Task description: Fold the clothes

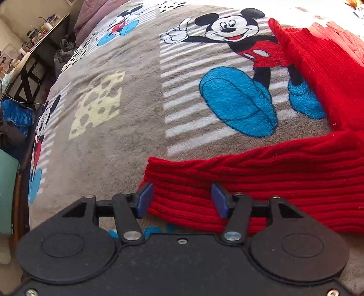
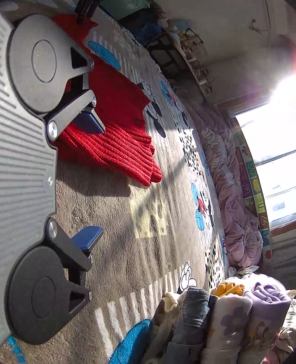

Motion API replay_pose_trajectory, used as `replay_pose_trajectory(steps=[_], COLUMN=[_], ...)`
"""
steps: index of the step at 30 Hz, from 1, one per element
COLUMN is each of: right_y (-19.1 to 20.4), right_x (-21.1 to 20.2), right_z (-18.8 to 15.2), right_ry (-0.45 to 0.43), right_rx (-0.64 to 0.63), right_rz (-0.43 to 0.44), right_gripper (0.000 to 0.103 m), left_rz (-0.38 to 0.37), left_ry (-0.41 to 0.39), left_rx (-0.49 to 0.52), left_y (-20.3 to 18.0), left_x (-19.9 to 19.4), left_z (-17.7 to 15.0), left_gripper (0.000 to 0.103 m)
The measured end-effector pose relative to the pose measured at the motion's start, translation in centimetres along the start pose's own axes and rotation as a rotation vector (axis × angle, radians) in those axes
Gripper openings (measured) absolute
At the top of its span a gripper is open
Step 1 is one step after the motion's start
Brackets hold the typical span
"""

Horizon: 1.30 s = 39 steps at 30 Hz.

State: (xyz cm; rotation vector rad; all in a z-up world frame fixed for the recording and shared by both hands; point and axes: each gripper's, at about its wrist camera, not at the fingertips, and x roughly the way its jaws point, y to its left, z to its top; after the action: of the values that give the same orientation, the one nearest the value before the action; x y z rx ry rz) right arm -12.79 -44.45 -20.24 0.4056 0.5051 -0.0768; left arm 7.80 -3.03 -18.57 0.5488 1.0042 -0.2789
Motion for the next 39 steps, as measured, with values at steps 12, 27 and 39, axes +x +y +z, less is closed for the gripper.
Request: replay_pose_trajectory(steps=[12, 27, 39], right_y=[-0.7, 1.7, -4.8], right_x=[7.9, 6.7, -1.7], right_z=[4.0, 5.4, 5.5], right_ry=[0.121, 0.031, -0.129], right_rx=[0.206, 0.05, 0.115], right_rz=[0.121, -0.011, -0.179], right_gripper=[0.065, 0.01, 0.01], left_rz=[-0.116, -0.078, -0.102], left_ry=[-0.107, -0.158, -0.208], left_rx=[0.025, -0.016, -0.023], left_y=[-1.6, -1.0, -3.0], left_x=[-3.5, -3.9, -5.1], left_z=[2.8, 3.9, 6.1], left_gripper=[0.066, 0.066, 0.066])
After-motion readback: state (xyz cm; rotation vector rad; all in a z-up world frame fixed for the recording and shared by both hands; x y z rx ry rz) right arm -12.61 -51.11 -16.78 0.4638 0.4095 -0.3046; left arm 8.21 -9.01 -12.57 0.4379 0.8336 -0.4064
